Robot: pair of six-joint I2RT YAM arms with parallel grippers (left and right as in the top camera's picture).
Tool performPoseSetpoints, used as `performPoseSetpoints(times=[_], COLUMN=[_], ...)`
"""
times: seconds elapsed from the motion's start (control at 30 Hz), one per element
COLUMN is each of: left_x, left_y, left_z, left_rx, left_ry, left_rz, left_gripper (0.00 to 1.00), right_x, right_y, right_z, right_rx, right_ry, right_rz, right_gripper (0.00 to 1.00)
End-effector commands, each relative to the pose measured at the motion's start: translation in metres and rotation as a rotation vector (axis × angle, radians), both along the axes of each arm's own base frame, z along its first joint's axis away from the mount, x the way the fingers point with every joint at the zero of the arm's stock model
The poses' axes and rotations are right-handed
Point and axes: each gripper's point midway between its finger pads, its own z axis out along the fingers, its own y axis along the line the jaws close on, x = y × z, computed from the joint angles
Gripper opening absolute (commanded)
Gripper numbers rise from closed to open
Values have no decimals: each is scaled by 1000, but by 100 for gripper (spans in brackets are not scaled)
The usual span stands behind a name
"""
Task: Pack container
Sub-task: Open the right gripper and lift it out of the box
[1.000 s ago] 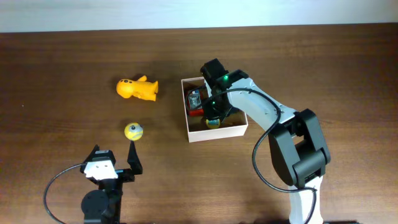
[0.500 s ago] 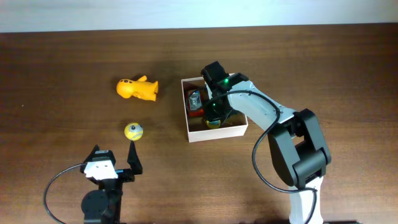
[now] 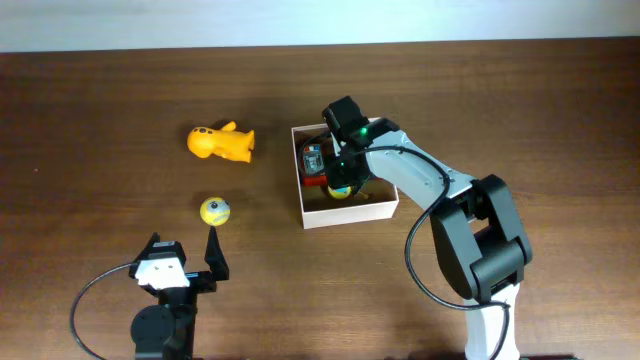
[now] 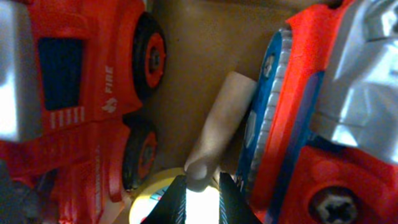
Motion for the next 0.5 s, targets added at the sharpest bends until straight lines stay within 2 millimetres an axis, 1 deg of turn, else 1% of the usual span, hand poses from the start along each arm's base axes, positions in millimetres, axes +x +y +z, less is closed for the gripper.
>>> performPoseSetpoints(times=[0.0, 0.27, 0.4, 0.43, 0.47], left_x=[0, 0, 0, 0, 0], left_y=[-1, -1, -1, -1, -1], left_z=[-2, -2, -2, -2, -2], left_rx=[-4, -3, -3, -3, -3], left_ry=[1, 1, 1, 1, 1], left_rz=[-6, -6, -6, -6, -6], left_gripper=[99, 99, 99, 99, 99], right_x=[0, 3, 5, 8, 10], right_y=[-11, -9, -2, 1, 3], right_z=[-6, -4, 1, 5, 8], right_rx=[-39, -27, 9, 21, 24], right_ry=[-1, -12, -10, -19, -26], right_rz=[-28, -44, -41, -39, -39], right_gripper=[14, 14, 14, 20, 21])
